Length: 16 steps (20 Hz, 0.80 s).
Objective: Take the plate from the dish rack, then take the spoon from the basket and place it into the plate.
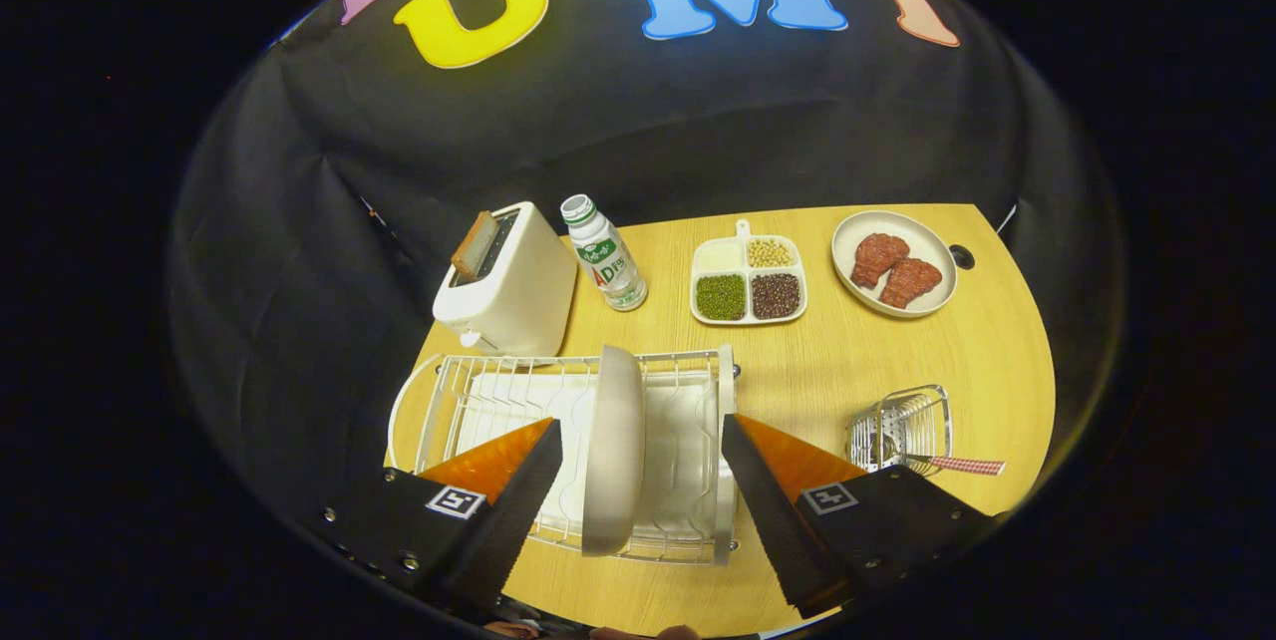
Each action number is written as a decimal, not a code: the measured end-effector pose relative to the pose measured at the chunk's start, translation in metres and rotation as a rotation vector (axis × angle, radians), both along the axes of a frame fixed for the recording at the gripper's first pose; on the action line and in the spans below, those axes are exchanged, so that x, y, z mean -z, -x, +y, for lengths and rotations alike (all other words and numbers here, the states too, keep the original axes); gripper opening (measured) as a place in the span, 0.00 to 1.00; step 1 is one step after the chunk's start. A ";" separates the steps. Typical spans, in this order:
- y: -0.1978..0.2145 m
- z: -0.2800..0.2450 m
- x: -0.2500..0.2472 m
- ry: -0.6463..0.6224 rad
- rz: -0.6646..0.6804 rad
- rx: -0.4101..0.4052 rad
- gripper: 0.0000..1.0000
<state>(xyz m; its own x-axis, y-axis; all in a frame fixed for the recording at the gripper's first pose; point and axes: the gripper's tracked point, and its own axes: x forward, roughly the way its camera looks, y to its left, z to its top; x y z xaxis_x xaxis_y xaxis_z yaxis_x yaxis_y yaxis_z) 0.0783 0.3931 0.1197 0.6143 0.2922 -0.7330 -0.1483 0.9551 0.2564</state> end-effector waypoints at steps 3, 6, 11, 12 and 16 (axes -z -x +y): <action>-0.003 0.006 0.015 0.008 0.049 0.013 0.99; -0.007 0.008 0.029 0.036 0.092 0.028 0.99; -0.009 0.019 0.048 0.052 0.147 0.035 0.99; -0.010 0.018 0.051 0.059 0.162 0.036 0.99; -0.011 0.016 0.063 0.099 0.199 0.046 0.99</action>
